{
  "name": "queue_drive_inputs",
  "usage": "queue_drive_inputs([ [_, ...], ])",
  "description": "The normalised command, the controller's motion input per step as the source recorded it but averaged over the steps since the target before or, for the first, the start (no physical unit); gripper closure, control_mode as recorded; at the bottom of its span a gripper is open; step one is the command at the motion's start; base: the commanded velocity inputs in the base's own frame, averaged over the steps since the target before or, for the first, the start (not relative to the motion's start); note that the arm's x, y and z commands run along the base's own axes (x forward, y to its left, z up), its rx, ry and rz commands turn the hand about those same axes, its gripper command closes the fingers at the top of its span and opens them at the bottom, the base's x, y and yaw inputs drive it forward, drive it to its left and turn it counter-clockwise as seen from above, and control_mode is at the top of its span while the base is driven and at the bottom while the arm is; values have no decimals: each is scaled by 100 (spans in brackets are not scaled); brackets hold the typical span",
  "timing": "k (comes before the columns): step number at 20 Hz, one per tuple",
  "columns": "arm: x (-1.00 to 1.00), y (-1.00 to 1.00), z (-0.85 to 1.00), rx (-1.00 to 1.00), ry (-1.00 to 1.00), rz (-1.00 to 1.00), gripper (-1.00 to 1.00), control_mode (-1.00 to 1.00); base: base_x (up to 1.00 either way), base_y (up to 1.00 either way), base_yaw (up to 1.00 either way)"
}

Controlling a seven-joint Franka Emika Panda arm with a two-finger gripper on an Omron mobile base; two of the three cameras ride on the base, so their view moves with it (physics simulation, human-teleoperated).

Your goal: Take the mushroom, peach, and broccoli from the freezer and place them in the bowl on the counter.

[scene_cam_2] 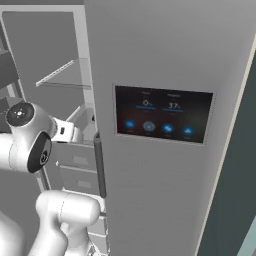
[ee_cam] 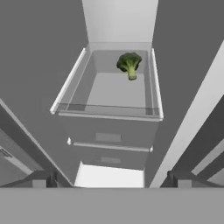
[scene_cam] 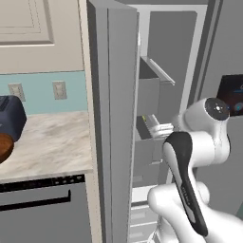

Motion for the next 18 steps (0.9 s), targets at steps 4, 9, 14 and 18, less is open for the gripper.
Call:
queue_drive_inputs([
  [4, 24, 0, 0, 0, 0, 0, -100, -100, 0, 0, 0],
  [9, 25, 0, -1, 0, 0, -1, -100, -100, 0, 0, 0],
  [14, 30, 0, 0, 0, 1, -1, -100, -100, 0, 0, 0],
  [18, 32, 0, 0, 0, 5, -1, -100, -100, 0, 0, 0],
])
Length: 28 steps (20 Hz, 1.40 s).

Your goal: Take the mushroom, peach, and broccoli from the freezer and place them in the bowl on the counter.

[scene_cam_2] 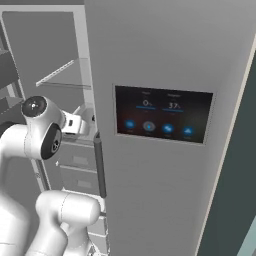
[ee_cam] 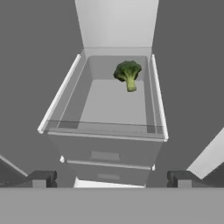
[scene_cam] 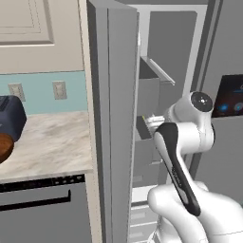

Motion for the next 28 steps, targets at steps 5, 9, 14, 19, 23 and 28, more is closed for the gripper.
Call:
queue_drive_inputs([
  [5, 27, 0, -1, 0, 5, -1, -100, -100, 0, 0, 0],
  [9, 39, 2, -3, 0, 1, -6, -100, -100, 0, 0, 0],
  [14, 42, 0, -8, 0, 0, -8, -100, -100, 0, 0, 0],
  [19, 33, 0, -25, 0, 0, -8, -100, -100, 0, 0, 0],
  [23, 27, 0, -30, 0, 0, -3, -100, -100, 0, 0, 0],
  [28, 28, 0, -30, 0, 0, 0, -100, -100, 0, 0, 0],
])
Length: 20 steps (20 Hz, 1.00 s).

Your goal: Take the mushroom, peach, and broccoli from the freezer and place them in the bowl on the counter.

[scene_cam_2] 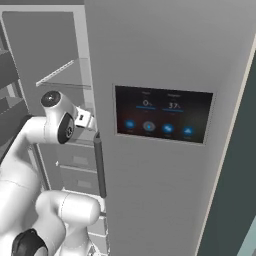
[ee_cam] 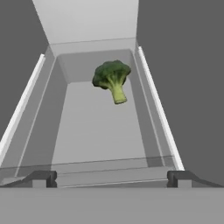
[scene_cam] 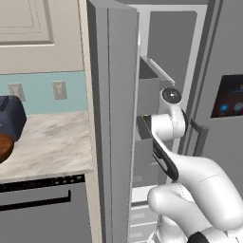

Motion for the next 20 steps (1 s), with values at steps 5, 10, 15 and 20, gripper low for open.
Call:
queue_drive_inputs([
  [5, 37, 0, -16, 0, 0, 0, -100, -100, 0, 0, 0],
  [10, 41, 0, -13, 0, 0, 0, -100, -100, 0, 0, 0],
  [15, 37, 0, -12, 0, 0, 0, -100, -100, 0, 0, 0],
  [20, 39, 0, -13, 0, 0, 0, -100, -100, 0, 0, 0],
])
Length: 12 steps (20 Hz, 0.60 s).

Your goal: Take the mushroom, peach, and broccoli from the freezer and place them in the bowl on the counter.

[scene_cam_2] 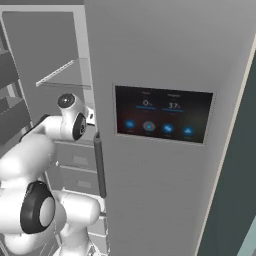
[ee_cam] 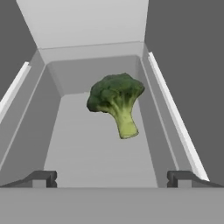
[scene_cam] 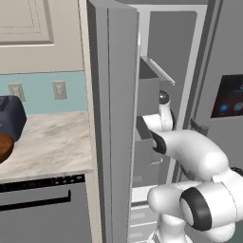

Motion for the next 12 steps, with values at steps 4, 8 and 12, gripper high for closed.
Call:
queue_drive_inputs([
  [4, 42, 0, -12, 0, 0, 0, -100, -100, 0, 0, 0],
  [8, 38, 0, -8, 0, 0, 0, -100, -100, 0, 0, 0],
  [12, 34, 0, -3, 0, 0, 0, -100, -100, 0, 0, 0],
])
